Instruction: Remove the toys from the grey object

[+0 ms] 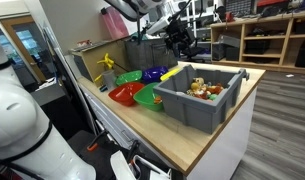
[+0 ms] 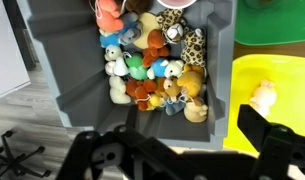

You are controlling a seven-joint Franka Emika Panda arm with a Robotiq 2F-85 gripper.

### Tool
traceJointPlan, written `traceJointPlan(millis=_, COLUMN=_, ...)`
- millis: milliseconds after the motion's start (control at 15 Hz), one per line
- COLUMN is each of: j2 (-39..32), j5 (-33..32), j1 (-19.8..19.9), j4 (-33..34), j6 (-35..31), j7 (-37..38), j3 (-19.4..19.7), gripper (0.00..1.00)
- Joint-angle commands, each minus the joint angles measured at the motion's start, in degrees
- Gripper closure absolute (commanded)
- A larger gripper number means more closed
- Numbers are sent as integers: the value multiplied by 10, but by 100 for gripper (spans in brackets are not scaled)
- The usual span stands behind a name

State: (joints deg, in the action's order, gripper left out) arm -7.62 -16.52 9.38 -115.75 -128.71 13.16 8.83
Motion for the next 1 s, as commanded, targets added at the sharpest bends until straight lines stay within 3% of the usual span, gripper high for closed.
traceJointPlan(millis=0, j2=-52, j5=5, j1=4, j4=63, j6=26, j7=28, j3=23, gripper=0)
traceJointPlan(millis=533, j2=-143, j5=-1, j1=8, j4=126, j6=34, j7=75, j3=70, gripper=0)
traceJointPlan(millis=933, j2=-209, j5=18, j1=7, j4=157, j6=44, j7=87, j3=75, gripper=0)
